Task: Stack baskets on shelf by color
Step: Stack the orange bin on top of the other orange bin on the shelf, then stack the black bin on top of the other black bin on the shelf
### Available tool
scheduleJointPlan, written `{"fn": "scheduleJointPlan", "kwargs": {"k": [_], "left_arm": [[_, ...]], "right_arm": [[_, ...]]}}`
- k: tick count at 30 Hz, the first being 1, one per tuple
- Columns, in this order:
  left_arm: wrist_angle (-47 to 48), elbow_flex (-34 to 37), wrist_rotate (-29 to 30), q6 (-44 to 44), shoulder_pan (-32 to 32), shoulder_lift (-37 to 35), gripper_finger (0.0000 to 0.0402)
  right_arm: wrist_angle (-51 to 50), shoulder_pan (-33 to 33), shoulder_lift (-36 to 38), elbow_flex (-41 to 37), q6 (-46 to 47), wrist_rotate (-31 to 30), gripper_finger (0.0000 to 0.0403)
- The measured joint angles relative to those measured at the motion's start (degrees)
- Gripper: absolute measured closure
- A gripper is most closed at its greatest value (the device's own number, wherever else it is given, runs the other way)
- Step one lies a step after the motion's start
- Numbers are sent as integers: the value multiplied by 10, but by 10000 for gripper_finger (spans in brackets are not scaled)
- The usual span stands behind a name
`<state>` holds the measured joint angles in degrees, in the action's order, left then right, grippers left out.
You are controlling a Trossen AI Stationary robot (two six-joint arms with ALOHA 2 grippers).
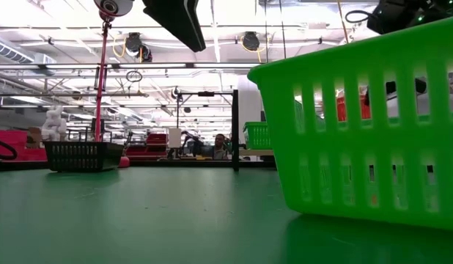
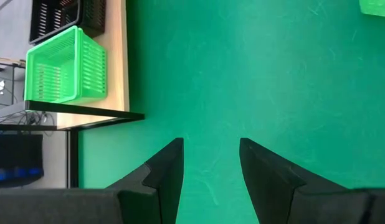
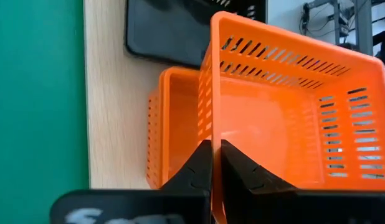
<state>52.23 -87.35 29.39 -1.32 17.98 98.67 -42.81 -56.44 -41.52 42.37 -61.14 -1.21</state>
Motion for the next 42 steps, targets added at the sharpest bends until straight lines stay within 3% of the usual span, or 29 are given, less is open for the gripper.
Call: {"fn": "scheduleJointPlan", "kwargs": {"k": [18, 30, 35, 42], "left_arm": [[-21, 0, -17, -8, 0, 0, 243], [-28, 0, -37, -14, 0, 0, 243], [-28, 0, -37, -14, 0, 0, 243], [-28, 0, -37, -16, -1, 0, 243]], "right_arm": [[-42, -7, 0, 0, -14, 14, 398], [-38, -6, 0, 0, 0, 13, 333], [-38, -6, 0, 0, 19, -5, 324], [-20, 11, 19, 0, 65, 27, 324]]}}
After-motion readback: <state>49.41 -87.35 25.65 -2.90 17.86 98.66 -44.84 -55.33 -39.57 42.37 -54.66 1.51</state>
